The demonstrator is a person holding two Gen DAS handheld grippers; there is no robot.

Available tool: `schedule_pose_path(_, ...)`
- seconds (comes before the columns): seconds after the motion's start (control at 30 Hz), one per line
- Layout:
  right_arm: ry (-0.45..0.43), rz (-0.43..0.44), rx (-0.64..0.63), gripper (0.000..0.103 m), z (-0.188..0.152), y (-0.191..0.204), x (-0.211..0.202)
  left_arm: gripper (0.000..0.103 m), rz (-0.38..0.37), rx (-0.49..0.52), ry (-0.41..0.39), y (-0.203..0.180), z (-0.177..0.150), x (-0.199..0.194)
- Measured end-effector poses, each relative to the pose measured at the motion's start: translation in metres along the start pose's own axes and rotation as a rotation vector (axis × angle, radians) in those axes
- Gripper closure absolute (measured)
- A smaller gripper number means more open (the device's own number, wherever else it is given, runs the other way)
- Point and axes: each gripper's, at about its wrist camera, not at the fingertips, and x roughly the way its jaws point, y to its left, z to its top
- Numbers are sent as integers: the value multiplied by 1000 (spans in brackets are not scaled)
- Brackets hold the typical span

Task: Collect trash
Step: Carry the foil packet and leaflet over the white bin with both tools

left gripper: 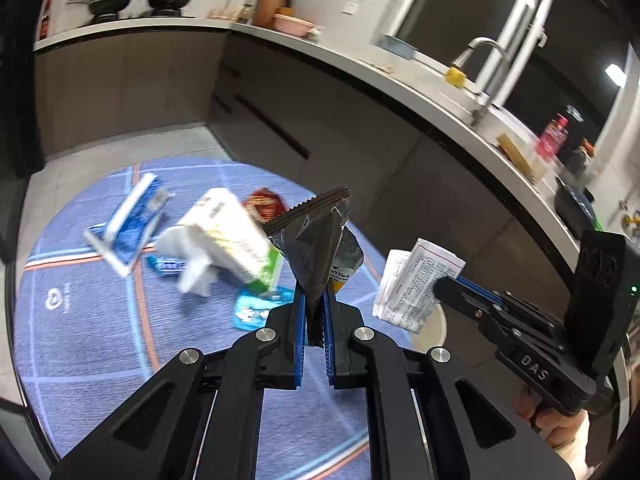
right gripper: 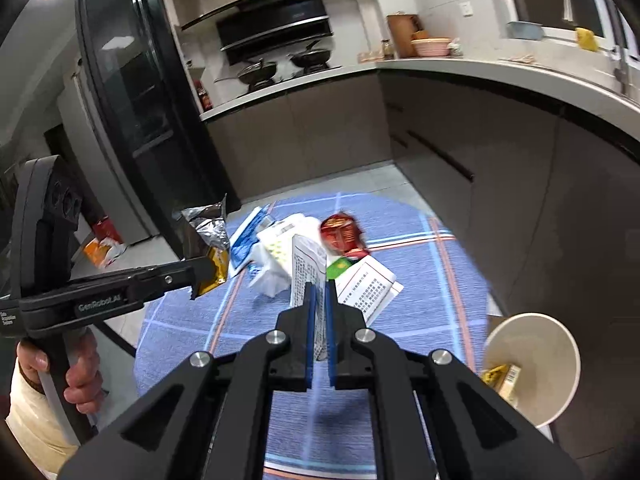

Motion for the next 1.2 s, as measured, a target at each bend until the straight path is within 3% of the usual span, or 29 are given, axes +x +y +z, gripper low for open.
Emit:
schedule_pose_path(0.63, -71, -230, 202, 97, -35, -121, -57, 96, -183, 181, 118, -122, 3, 88)
schedule_pose_path(0.87, -48, -283, 281, 97, -62, -165, -62, 96, -222, 237, 171, -161, 1, 134)
schedule_pose_path(1.2, 36, -308, 373, 96, -92, -219, -31, 96, -228, 255, 281, -189, -11, 215)
